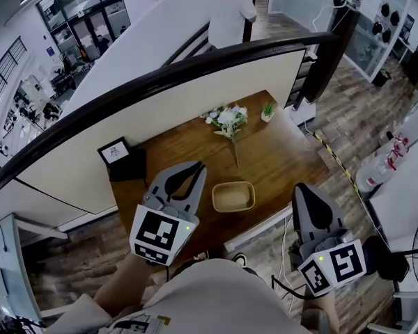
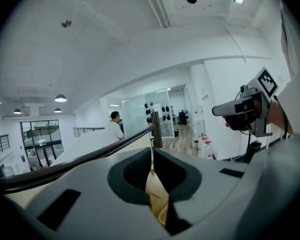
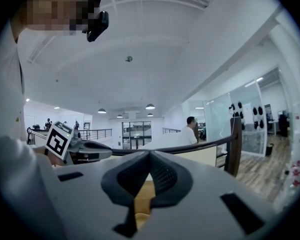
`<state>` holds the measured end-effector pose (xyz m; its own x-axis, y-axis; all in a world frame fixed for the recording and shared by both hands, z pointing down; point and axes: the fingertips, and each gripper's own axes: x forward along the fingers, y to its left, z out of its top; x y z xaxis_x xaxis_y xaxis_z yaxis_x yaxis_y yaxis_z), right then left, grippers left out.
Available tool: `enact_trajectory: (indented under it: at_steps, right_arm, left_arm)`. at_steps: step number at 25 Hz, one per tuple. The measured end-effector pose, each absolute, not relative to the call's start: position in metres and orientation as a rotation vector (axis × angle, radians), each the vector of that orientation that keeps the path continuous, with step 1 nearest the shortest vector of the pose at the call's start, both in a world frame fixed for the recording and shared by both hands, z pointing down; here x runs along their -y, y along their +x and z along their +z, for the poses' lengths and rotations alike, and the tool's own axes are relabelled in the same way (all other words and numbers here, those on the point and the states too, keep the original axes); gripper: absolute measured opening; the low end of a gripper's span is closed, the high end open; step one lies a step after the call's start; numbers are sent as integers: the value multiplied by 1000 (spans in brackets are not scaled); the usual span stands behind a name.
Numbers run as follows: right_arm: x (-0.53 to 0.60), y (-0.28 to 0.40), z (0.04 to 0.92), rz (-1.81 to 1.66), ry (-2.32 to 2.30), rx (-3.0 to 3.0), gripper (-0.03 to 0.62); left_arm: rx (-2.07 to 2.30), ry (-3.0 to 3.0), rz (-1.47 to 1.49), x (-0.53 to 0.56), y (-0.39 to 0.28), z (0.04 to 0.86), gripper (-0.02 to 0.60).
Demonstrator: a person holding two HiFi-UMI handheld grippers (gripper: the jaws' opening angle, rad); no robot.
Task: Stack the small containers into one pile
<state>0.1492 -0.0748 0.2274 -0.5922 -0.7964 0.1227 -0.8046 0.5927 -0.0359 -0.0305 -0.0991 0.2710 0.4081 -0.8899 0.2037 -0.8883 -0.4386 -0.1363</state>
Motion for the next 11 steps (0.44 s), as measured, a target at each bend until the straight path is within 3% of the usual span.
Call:
enact_trajectory:
  at_steps: [11]
  right_arm:
    - [73,150,218,100,1357,2737,3]
  left_arm:
    - [-1611,-2628,-349,96,-17,259,18]
